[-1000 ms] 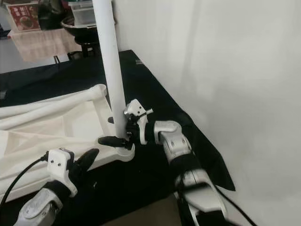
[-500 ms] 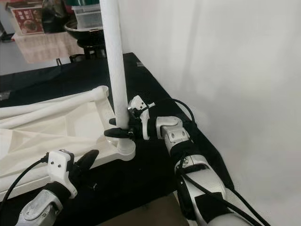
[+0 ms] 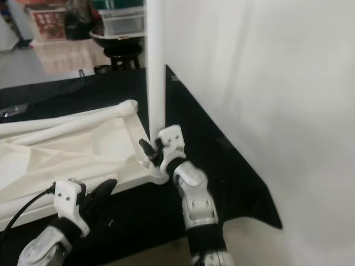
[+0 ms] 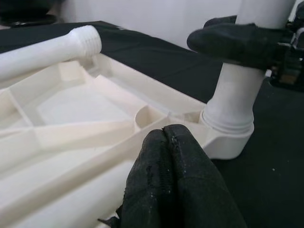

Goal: Building children table

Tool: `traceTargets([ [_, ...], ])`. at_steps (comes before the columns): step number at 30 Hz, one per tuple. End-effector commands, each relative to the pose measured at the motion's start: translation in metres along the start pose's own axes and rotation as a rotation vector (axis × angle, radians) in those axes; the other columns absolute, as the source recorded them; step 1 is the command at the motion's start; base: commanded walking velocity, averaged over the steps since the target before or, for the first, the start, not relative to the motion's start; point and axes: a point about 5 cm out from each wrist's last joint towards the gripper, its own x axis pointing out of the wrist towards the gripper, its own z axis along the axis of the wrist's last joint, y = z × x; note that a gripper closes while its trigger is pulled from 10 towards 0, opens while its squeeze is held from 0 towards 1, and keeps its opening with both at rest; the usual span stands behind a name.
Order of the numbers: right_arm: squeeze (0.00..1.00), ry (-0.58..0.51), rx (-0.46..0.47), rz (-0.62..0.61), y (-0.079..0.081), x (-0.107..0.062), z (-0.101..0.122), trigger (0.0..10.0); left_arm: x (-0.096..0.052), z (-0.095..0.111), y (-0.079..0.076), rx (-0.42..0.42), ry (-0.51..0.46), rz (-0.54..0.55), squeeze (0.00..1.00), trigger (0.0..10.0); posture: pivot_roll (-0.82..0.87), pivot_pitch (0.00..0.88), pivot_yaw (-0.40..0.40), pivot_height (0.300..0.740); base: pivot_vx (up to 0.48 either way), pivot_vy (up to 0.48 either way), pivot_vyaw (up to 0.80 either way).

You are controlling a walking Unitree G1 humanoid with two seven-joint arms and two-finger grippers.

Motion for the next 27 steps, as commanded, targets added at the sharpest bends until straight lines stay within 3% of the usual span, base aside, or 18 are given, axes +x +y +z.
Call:
traceTargets([
  [1, 0.00, 0.062, -0.014, 0.043, 0.006, 0.004, -0.011, 0.0, 0.000, -0.001, -0.001, -0.005, 0.013, -0.014, 0.00, 10.0, -0.04, 0.055, 0.042, 0.740, 0.000, 0.000, 0.00],
  [3, 0.00, 0.084, 0.021, 0.038, 0.003, 0.007, -0.016, 0.0, 0.001, -0.001, -0.001, -0.007, 0.015, -0.020, 0.00, 10.0, -0.02, 0.057, 0.024, 0.740, 0.000, 0.000, 0.00],
  [4, 0.00, 0.111, 0.034, 0.018, 0.001, 0.010, -0.019, 1.0, 0.000, 0.000, -0.001, -0.007, 0.012, -0.017, 0.00, 10.0, -0.02, 0.057, 0.023, 0.740, 0.000, 0.000, 0.00],
  [6, 0.00, 0.128, 0.037, 0.008, 0.001, 0.011, -0.020, 1.0, 0.000, 0.000, -0.001, -0.007, 0.010, -0.015, 0.00, 10.0, -0.02, 0.057, 0.023, 0.740, 0.000, 0.000, 0.00],
  [7, 0.00, 0.134, 0.055, 0.018, 0.004, 0.011, -0.019, 10.0, 0.000, 0.000, -0.002, -0.004, 0.007, -0.007, 0.00, 10.0, -0.02, 0.057, 0.021, 0.740, 0.000, 0.000, 0.00],
  [8, 0.00, 0.134, 0.055, 0.018, 0.004, 0.011, -0.019, 10.0, 0.000, 0.000, -0.002, -0.004, 0.007, -0.007, 0.00, 10.0, -0.02, 0.057, 0.021, 0.740, 0.000, 0.000, 0.00],
  [9, 1.00, 0.136, 0.086, 0.049, 0.006, 0.011, -0.017, 10.0, 0.001, 0.000, -0.002, -0.003, 0.004, -0.002, 0.00, 10.0, -0.02, 0.052, 0.017, 0.740, 0.000, 0.000, 0.00],
  [10, 1.00, 0.136, 0.086, 0.049, 0.006, 0.011, -0.017, 10.0, 0.001, 0.000, -0.002, -0.003, 0.004, -0.002, 0.00, 10.0, -0.02, 0.052, 0.017, 0.740, 0.000, 0.000, 0.00],
  [12, 1.00, 0.081, 0.138, 0.234, 0.014, 0.016, -0.003, 10.0, 0.003, 0.000, -0.002, -0.003, 0.002, -0.001, 0.00, 10.0, -0.02, 0.050, 0.013, 0.740, 0.000, 0.000, 0.00],
  [14, 1.00, 0.052, 0.132, 0.304, 0.016, 0.017, 0.005, 10.0, 0.004, 0.000, -0.002, -0.004, 0.002, -0.002, 0.00, 10.0, -0.02, 0.047, 0.012, 0.740, 0.000, 0.000, 0.00],
  [15, 1.00, 0.033, 0.113, 0.399, 0.015, 0.018, 0.011, 10.0, 0.004, 0.000, -0.002, -0.005, 0.002, -0.003, 0.00, 10.0, -0.02, 0.041, 0.011, 0.740, 0.000, 0.000, 0.00],
  [16, 0.00, 0.020, 0.078, 0.486, 0.009, 0.020, 0.014, 10.0, 0.005, -0.001, -0.003, -0.005, 0.001, -0.004, 0.00, 10.0, -0.01, 0.039, 0.009, 0.740, 0.000, 0.000, 0.00],
  [18, 0.00, 0.020, 0.078, 0.486, 0.009, 0.020, 0.014, 10.0, 0.005, -0.001, -0.003, -0.005, 0.001, -0.004, 0.00, 10.0, -0.01, 0.039, 0.009, 0.740, 0.000, 0.000, 0.00],
  [20, 0.00, 0.027, 0.031, 0.632, -0.003, 0.026, 0.017, 10.0, 0.006, -0.001, -0.003, -0.005, 0.000, -0.003, 0.00, 10.0, -0.01, 0.035, 0.006, 0.740, 0.000, 0.000, 0.00],
  [24, 0.00, 0.071, -0.009, 0.758, -0.012, 0.030, 0.016, 10.0, 0.006, -0.001, -0.003, -0.004, 0.000, -0.001, 0.00, 10.0, 0.00, 0.033, 0.000, 0.740, 0.000, 0.000, 0.00],
  [27, 0.00, 0.116, 0.040, 0.850, -0.013, 0.038, 0.018, 10.0, 0.006, -0.002, -0.003, -0.003, 0.001, 0.003, 0.00, 10.0, 0.02, 0.030, 0.000, 0.740, 0.000, 0.000, 0.00],
])
